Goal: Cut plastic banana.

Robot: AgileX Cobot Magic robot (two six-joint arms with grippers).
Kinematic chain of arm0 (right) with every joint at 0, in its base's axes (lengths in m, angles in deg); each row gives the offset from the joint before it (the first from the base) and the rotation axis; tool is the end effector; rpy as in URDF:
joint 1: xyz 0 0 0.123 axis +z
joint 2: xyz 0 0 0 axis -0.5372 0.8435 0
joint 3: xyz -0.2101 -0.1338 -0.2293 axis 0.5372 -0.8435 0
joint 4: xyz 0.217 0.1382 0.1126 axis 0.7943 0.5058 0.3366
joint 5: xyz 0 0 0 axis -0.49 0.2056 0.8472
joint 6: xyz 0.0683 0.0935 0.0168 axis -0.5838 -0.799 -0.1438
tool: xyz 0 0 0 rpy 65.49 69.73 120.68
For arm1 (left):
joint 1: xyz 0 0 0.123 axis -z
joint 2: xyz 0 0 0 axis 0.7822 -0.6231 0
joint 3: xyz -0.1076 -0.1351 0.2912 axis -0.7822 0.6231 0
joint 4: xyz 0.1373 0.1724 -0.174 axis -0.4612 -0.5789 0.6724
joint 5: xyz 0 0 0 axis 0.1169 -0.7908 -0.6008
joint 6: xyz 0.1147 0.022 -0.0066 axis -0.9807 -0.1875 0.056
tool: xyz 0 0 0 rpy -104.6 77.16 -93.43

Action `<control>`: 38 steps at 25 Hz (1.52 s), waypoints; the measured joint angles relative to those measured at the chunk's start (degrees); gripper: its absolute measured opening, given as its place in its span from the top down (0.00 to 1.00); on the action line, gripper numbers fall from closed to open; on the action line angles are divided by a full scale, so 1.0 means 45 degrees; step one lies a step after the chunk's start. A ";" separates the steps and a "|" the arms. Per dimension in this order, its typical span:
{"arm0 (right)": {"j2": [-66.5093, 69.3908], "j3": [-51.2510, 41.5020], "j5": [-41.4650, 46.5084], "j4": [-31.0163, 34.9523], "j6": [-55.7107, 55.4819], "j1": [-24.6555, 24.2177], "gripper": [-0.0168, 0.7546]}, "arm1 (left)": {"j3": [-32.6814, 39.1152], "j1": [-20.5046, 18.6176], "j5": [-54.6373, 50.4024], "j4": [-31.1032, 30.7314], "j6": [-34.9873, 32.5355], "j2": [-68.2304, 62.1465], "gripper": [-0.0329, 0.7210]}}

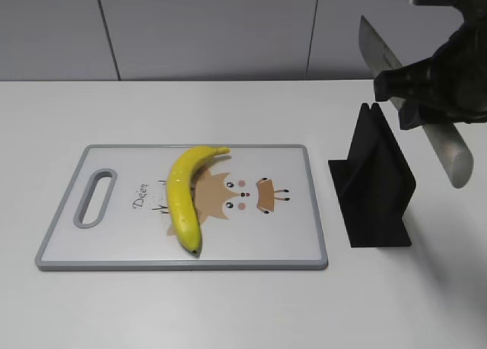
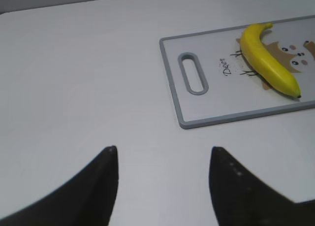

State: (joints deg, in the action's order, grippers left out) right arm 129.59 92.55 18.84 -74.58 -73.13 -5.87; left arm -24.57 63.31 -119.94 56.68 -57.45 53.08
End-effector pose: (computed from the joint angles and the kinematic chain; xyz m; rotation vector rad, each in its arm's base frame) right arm 0.2875 0.1280 0.2961 0.0086 2.6035 0.1666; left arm -0.0201 -0.0004 0.2771 0.3706 2.0851 -0.0910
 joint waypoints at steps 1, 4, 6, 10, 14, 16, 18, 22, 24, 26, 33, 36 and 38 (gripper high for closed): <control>0.0126 0.0000 -0.0017 0.0013 0.0000 0.0000 0.76 | 0.0112 0.0000 0.0238 -0.0015 0.0000 0.0000 0.20; 0.0571 -0.0005 -0.0044 0.0027 0.0000 0.0000 0.76 | 0.0395 0.0000 0.0717 -0.0105 0.0014 0.0000 0.20; 0.0761 -0.0030 -0.0100 0.0053 0.0000 0.0000 0.76 | 0.0393 0.0000 0.0788 -0.0125 0.0024 0.0000 0.20; 0.0973 -0.0030 -0.0262 0.0009 0.0000 0.0000 0.76 | 0.0393 0.0000 0.0844 -0.0163 0.0054 0.0000 0.20; 0.1050 -0.0185 -0.0391 -0.0056 -0.0014 0.0000 0.76 | 0.0393 0.0000 0.0872 -0.0189 0.0054 0.0000 0.20; 0.1054 -0.0305 -0.0432 -0.0122 -0.0141 0.0000 0.76 | 0.0393 0.0000 0.0883 -0.0187 0.0054 0.0000 0.20; 0.1054 -0.0456 -0.0518 -0.0385 -0.0543 0.0000 0.76 | 0.0393 0.0000 0.0886 -0.0187 0.0054 0.0000 0.20; 0.1054 -0.0668 -0.0842 -0.0530 -0.0790 0.0000 0.76 | 0.0393 0.0000 0.0912 -0.0187 0.0054 0.0000 0.20; 0.1054 -0.0835 -0.1039 -0.0542 -0.0841 0.0000 0.76 | 0.0393 0.0000 0.0924 -0.0192 0.0054 0.0000 0.20; 0.1065 -0.1037 -0.1137 -0.0542 -0.0855 0.0000 0.76 | 0.0393 0.0000 0.0924 -0.0192 0.0054 0.0000 0.20; 0.1484 -0.1189 -0.1178 -0.0597 -0.0874 0.0000 0.76 | 0.0393 0.0000 0.0924 -0.0192 0.0054 0.0000 0.20; 0.1527 -0.1178 -0.1204 -0.0595 -0.0874 0.0000 0.76 | 0.0393 0.0000 0.0924 -0.0192 0.0054 0.0000 0.20; 0.1527 -0.1178 -0.1214 -0.0595 -0.0858 0.0000 0.72 | 0.0393 0.0000 0.0924 -0.0192 0.0054 0.0000 0.20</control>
State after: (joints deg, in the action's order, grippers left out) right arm 136.46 87.25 13.37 -77.26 -76.99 -5.87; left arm -22.80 63.31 -115.78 55.81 -57.21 53.08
